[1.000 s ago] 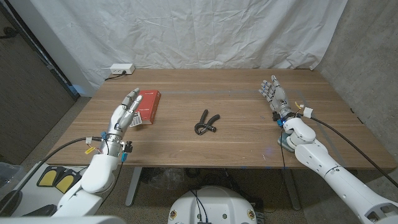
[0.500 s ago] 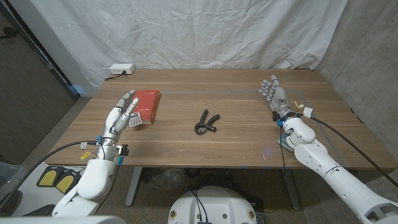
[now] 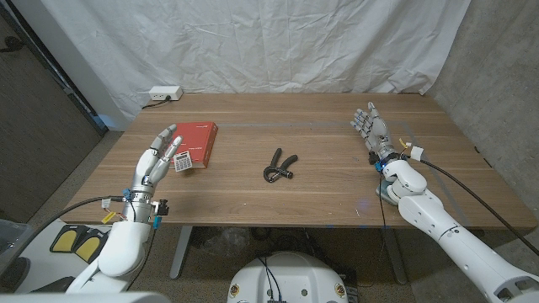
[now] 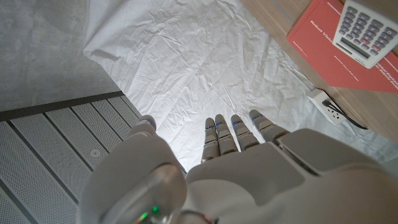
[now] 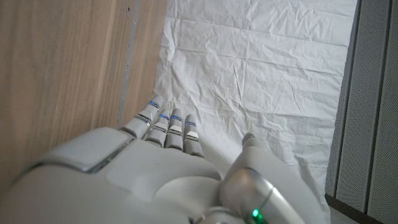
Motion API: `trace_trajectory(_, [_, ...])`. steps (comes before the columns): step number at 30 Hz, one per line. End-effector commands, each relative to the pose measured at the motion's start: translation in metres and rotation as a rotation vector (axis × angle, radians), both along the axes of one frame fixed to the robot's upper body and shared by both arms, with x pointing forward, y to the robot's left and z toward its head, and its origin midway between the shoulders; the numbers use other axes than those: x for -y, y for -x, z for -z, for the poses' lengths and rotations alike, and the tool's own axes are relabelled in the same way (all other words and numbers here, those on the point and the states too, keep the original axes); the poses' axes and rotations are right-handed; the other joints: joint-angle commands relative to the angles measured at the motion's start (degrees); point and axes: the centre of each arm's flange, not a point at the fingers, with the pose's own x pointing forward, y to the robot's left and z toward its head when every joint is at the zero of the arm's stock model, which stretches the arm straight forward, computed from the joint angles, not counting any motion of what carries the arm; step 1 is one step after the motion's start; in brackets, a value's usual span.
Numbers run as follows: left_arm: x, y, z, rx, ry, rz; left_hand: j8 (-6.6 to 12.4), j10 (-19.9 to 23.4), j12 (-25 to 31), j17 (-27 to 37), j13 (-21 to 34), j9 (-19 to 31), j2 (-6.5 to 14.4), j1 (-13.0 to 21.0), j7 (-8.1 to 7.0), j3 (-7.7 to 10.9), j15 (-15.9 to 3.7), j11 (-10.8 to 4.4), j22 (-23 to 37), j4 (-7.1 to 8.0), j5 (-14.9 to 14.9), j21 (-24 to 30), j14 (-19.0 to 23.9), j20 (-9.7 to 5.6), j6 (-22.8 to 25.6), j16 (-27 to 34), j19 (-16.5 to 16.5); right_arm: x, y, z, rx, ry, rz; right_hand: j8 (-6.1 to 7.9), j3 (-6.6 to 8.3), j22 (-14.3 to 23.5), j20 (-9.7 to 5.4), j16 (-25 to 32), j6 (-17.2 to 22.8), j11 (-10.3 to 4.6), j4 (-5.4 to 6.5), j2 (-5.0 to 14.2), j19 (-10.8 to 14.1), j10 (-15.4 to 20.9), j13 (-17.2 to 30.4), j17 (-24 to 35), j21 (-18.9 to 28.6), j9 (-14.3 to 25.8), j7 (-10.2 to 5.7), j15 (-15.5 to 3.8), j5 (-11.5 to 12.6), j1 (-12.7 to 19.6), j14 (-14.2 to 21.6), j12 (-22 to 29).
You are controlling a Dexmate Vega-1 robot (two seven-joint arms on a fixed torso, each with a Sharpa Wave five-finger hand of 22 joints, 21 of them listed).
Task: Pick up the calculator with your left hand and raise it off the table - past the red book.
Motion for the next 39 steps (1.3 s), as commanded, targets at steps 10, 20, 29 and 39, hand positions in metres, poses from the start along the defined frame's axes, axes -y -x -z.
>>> trace_trajectory(10, [-0.007, 0.019, 0.017, 0.017, -0.004, -0.101, 0.43, 1.76, 0.36, 0.26, 0.26, 0.27, -0.34, 0.93, -0.19, -0.22, -1.24, -0.42, 0.16, -0.35, 0.66, 0.61, 1.66, -4.33, 2.0, 0.34, 1.54, 0.008, 0.006, 0.0, 0.005, -0.009, 0.013, -0.04, 0.06, 0.35, 0.14, -0.01, 0.5, 0.36, -0.55, 0.51, 0.64, 0.69, 0.22, 0.23, -0.38, 0.3, -0.01, -0.08, -0.25, 0.36, 0.39, 0.07])
trace_trajectory(20, [-0.011, 0.019, 0.029, 0.006, -0.031, -0.215, 0.55, 2.87, 0.45, 0.28, 0.28, 0.28, -0.54, 1.2, -0.55, -0.46, -1.56, -0.63, 0.17, -0.51, 0.97, 0.77, 2.87, -4.45, 3.1, 0.47, 2.55, 0.006, 0.005, -0.003, 0.006, -0.01, 0.005, -0.05, 0.03, 0.36, 0.17, -0.01, 0.55, 0.52, -0.61, 0.55, 0.78, 0.8, 0.22, 0.23, -0.48, 0.3, 0.01, -0.13, -0.31, 0.38, 0.52, 0.04])
trace_trajectory(29, [-0.01, 0.021, 0.029, 0.003, -0.099, -0.357, 0.54, 3.53, 0.46, 0.29, 0.29, 0.28, -0.61, 1.49, -0.88, -0.57, -1.9, -1.13, 0.17, -0.66, 1.26, 0.64, 3.26, -4.43, 3.66, 0.38, 2.66, 0.001, 0.002, -0.004, 0.0, -0.006, 0.002, -0.07, -0.02, 0.36, 0.22, 0.01, 0.56, 0.36, -0.65, 0.55, 0.88, 0.78, 0.22, 0.23, -0.58, 0.3, -0.06, -0.06, -0.37, 0.37, 0.66, -0.02])
trace_trajectory(39, [-0.01, 0.024, 0.028, 0.016, -0.129, -0.41, 0.57, 4.19, 0.41, 0.29, 0.3, 0.29, -0.51, 2.02, -1.21, -0.56, -2.38, -1.62, 0.16, -0.9, 1.7, 0.54, 4.19, -4.56, 4.43, 0.45, 2.96, -0.001, 0.001, -0.003, 0.0, -0.013, 0.001, -0.06, -0.06, 0.37, 0.22, -0.02, 0.63, 0.32, -0.68, 0.58, 0.97, 0.86, 0.22, 0.24, -0.67, 0.31, -0.11, -0.06, -0.42, 0.36, 0.69, -0.03])
